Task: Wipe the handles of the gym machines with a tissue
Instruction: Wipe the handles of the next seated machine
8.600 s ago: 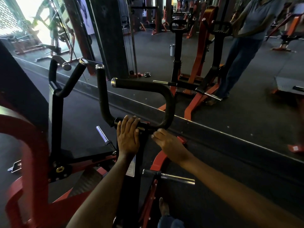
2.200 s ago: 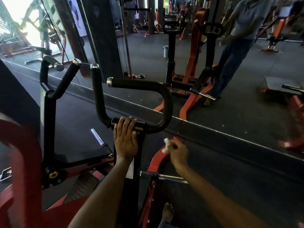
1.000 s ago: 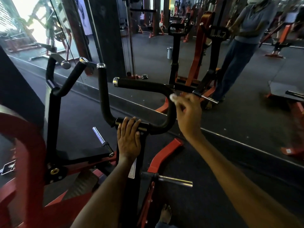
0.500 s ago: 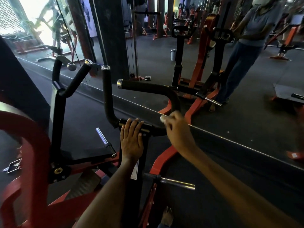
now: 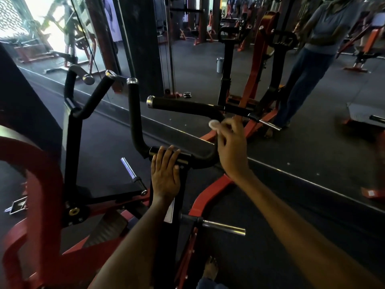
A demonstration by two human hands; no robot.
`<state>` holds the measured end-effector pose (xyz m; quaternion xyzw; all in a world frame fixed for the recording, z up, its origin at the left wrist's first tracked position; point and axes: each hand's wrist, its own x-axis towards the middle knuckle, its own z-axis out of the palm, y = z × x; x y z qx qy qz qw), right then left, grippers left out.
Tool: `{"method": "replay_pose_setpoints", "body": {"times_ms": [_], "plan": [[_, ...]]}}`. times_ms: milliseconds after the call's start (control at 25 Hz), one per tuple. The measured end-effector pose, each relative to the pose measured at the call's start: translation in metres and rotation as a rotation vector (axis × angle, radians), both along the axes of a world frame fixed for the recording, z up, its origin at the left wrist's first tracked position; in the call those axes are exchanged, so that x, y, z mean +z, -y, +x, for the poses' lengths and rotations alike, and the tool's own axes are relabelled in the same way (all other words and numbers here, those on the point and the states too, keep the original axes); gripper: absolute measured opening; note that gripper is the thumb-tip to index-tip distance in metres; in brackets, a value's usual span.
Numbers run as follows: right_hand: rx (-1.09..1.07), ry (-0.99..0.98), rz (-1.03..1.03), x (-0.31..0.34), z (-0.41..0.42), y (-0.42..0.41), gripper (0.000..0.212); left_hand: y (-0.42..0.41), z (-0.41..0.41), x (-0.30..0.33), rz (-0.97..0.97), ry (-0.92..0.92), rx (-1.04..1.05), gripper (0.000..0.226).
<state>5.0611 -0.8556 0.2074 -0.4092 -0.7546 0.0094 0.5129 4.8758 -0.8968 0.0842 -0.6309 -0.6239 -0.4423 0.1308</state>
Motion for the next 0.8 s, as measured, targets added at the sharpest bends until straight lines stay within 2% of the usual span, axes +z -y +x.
{"method": "replay_pose_setpoints", "body": {"times_ms": [80,160,320,400,520,680,800], "plan": [[-0.032,0.087,0.045,0.005,-0.004,-0.016,0.021,0.001,0.001,0.001,-0.012,-0.019,0.014,0.045],[-0.048,0.204,0.089,-0.018,-0.008,-0.010,0.018,0.002,0.001,0.003,-0.052,-0.020,0.023,0.048],[-0.037,0.057,-0.061,-0.054,-0.019,0.026,0.020,0.030,0.006,-0.014,-0.168,-0.040,0.075,0.053],[0.012,0.020,-0.143,-0.046,-0.036,0.031,0.020,0.049,0.000,-0.019,-0.237,-0.122,0.092,0.055],[0.143,0.049,-0.189,-0.030,-0.074,0.031,0.022,0.061,-0.028,0.009,-0.226,-0.266,0.121,0.055],[0.364,0.131,-0.182,0.004,-0.139,0.024,0.019,0.075,-0.090,0.071,-0.108,-0.195,0.399,0.054],[0.427,0.188,-0.171,0.030,-0.181,0.002,0.019,0.092,-0.138,0.111,-0.024,-0.201,0.638,0.055]]}}
